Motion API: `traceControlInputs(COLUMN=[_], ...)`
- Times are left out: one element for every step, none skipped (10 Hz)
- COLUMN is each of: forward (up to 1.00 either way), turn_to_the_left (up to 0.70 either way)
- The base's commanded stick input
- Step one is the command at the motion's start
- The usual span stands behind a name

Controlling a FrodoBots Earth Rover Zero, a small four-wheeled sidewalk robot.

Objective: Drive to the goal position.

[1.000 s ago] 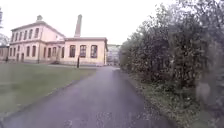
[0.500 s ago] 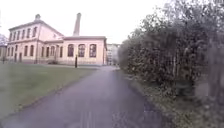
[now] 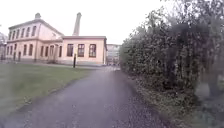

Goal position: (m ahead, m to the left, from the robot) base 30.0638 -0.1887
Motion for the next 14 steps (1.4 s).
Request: traceControlInputs(forward=[1.0,1.0,1.0,1.0,1.0,1.0,1.0,1.0,1.0,1.0,1.0,1.0,1.0,1.0], turn_to_the_left=[0.0,0.0,0.0,0.0,0.0,0.0,0.0,0.0,0.0,0.0,0.0,0.0,0.0,0.0])
